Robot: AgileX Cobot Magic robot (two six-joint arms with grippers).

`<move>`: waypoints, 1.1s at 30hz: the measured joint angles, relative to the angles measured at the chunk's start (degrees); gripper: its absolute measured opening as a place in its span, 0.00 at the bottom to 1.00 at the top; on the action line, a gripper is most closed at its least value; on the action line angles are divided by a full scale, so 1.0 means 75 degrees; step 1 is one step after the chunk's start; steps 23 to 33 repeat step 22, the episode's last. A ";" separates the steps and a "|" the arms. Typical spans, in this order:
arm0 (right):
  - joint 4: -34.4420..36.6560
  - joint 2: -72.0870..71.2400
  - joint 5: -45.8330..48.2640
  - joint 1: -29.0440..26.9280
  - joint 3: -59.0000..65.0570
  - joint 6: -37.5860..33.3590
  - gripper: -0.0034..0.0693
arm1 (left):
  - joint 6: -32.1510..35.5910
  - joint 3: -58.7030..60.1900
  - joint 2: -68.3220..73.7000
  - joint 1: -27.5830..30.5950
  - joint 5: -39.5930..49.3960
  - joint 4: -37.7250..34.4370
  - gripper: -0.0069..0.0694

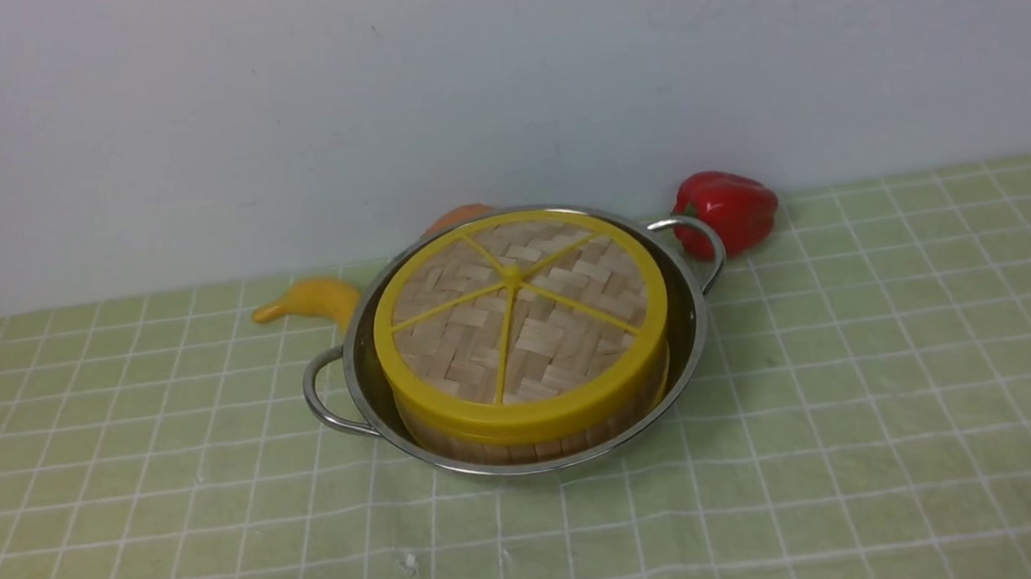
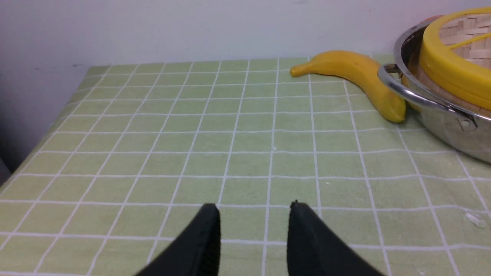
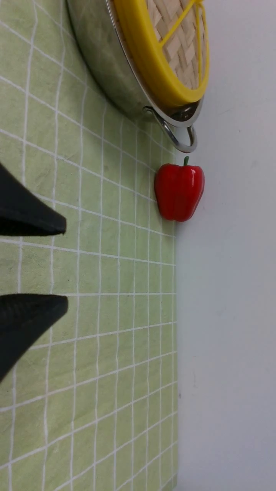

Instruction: Place the steamer in the pot on the green tablecloth, and put the lid on the steamer.

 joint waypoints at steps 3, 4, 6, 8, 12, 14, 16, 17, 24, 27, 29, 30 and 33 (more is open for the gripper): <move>0.0000 0.0000 0.0000 0.0000 0.0000 0.0000 0.38 | 0.0000 0.0000 0.0000 0.0000 0.0000 0.0000 0.41; 0.0000 0.0000 0.0000 0.0000 0.0000 0.0000 0.38 | 0.0000 0.0000 0.0000 0.0000 0.0000 0.0000 0.41; 0.0000 0.0000 0.0000 0.0000 0.0000 0.0000 0.38 | 0.0000 0.0000 0.0000 0.0000 0.0000 0.0000 0.41; 0.0000 0.0000 0.0000 0.0000 0.0000 0.0000 0.38 | 0.0000 0.0000 0.0000 0.0000 0.0000 0.0000 0.41; 0.0000 0.0000 0.0000 0.0000 0.0000 0.0101 0.38 | 0.0000 0.0000 0.0000 0.0000 0.0000 0.0000 0.41; 0.0000 0.0000 0.0000 0.0000 0.0000 0.0117 0.38 | 0.0000 0.0000 0.0000 0.0000 0.0000 0.0000 0.41; 0.0000 0.0000 0.0000 0.0000 0.0000 0.0144 0.38 | 0.0000 0.0000 0.0000 0.0000 0.0000 0.0000 0.41; 0.0000 0.0000 0.0000 0.0000 0.0000 0.0175 0.38 | 0.0000 0.0000 0.0000 0.0000 0.0000 0.0000 0.41; 0.0000 0.0000 0.0000 0.0000 0.0000 0.0201 0.38 | 0.0000 0.0000 0.0000 0.0000 0.0000 0.0000 0.41; 0.0000 0.0000 0.0000 0.0000 0.0000 0.0201 0.38 | 0.0000 0.0000 0.0000 0.0000 0.0000 0.0000 0.41; 0.0000 0.0000 0.0000 0.0000 0.0000 0.0201 0.38 | 0.0000 0.0000 0.0000 0.0000 0.0000 0.0000 0.41; 0.0000 0.0000 0.0000 0.0000 0.0000 0.0201 0.38 | 0.0000 0.0000 0.0000 0.0000 0.0000 0.0000 0.41; 0.0000 0.0000 0.0000 0.0000 0.0000 0.0201 0.38 | 0.0000 0.0000 0.0000 0.0000 0.0000 0.0000 0.41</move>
